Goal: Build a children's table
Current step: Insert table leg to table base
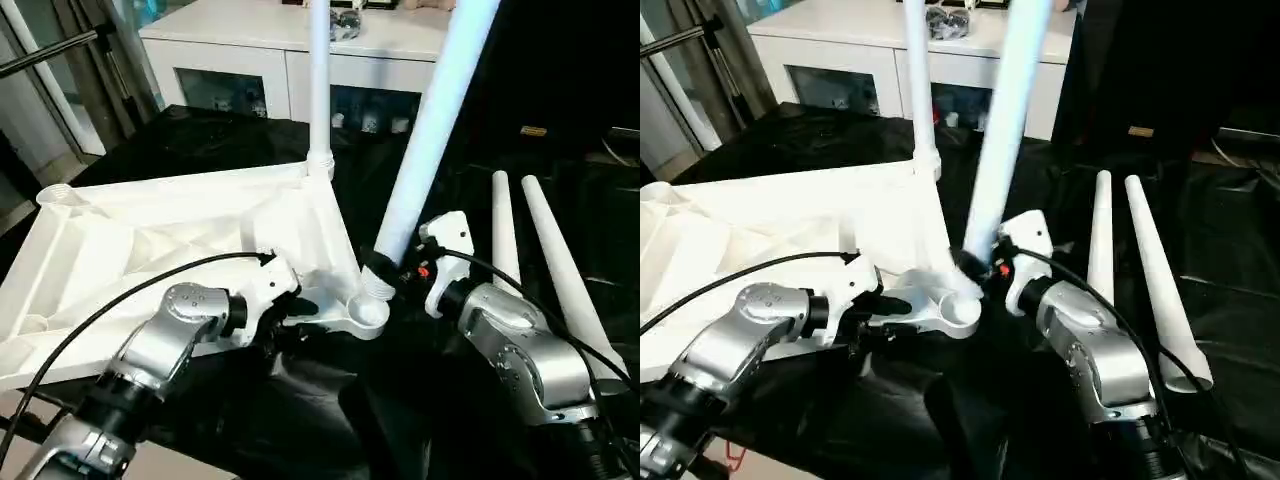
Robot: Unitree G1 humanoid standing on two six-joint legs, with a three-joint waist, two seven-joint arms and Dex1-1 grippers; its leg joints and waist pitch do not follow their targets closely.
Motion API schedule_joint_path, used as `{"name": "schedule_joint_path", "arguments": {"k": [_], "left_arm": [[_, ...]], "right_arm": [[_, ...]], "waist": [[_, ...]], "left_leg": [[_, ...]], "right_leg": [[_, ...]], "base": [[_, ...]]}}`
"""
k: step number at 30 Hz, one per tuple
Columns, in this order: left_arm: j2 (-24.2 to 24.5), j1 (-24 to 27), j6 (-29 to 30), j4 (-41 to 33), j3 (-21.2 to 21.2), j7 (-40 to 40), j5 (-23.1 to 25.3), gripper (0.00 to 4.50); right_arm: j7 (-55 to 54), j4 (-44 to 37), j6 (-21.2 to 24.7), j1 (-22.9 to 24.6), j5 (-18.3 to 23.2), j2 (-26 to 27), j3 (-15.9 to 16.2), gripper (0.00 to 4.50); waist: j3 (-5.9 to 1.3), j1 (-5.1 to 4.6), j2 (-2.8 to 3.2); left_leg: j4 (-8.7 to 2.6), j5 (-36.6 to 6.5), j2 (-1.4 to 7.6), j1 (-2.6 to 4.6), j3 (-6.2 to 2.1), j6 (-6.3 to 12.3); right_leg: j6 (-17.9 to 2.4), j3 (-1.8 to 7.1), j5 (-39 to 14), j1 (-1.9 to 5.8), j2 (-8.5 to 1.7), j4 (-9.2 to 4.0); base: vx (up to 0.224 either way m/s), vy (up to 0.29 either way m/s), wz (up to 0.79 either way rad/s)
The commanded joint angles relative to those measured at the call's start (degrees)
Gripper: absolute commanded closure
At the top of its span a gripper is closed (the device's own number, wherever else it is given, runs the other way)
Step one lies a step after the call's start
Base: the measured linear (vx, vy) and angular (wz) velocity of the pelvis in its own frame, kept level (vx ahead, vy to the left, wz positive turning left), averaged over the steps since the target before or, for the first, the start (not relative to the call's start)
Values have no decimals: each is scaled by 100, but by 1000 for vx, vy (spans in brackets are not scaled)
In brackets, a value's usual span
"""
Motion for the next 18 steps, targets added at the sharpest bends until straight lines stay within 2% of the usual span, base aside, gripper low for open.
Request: {"name": "schedule_joint_path", "arguments": {"k": [1, 5, 6, 9, 11, 17, 18], "left_arm": [[97, -58, -9, 136, -52, -24, 145, 297], [195, -107, 31, 157, -115, -129, 241, 313], [203, -115, 32, 162, -117, -143, 247, 335], [258, -150, -68, 225, -186, -194, 356, 354], [256, -164, -90, 262, -188, -206, 381, 365], [144, -184, -98, 272, -51, -274, 222, 408], [136, -184, -108, 277, -43, -286, 216, 426]], "right_arm": [[112, -269, 168, -61, 202, -21, 7, 261], [271, -383, 394, -97, 374, -112, 15, 261], [285, -386, 406, -103, 385, -121, 10, 261], [347, -342, 412, -112, 319, -192, 45, 261], [377, -317, 458, -116, 293, -241, 76, 261], [452, -288, 663, -154, 284, -409, 196, 261], [461, -278, 684, -158, 274, -426, 211, 261]], "waist": [[-360, 0, -10], [-351, -7, -9], [-351, -8, -12], [-352, -3, -35], [-356, 7, -26], [-352, 7, -33], [-351, 4, -45]], "left_leg": [[-446, -1682, 46, 42, -13, -44], [-456, -1754, 52, 49, -24, -62], [-453, -1761, 45, 48, -23, -63], [-452, -1748, 51, 46, -24, -64], [-449, -1696, 47, 46, -24, -64], [-448, -1697, 48, 45, -24, -56], [-447, -1699, 45, 43, -21, -54]], "right_leg": [[-829, 247, -2040, 290, -229, -506], [-729, 242, -2278, 270, -236, -531], [-720, 240, -2326, 273, -236, -537], [-691, 241, -2384, 263, -235, -545], [-675, 242, -2392, 265, -238, -539], [-688, 238, -2450, 259, -237, -545], [-686, 238, -2450, 261, -233, -546]], "base": [[0, 0, 0], [0, 0, 0], [0, 0, 0], [0, 0, 0], [0, 0, 0], [0, 0, 0], [0, 0, 0]]}}
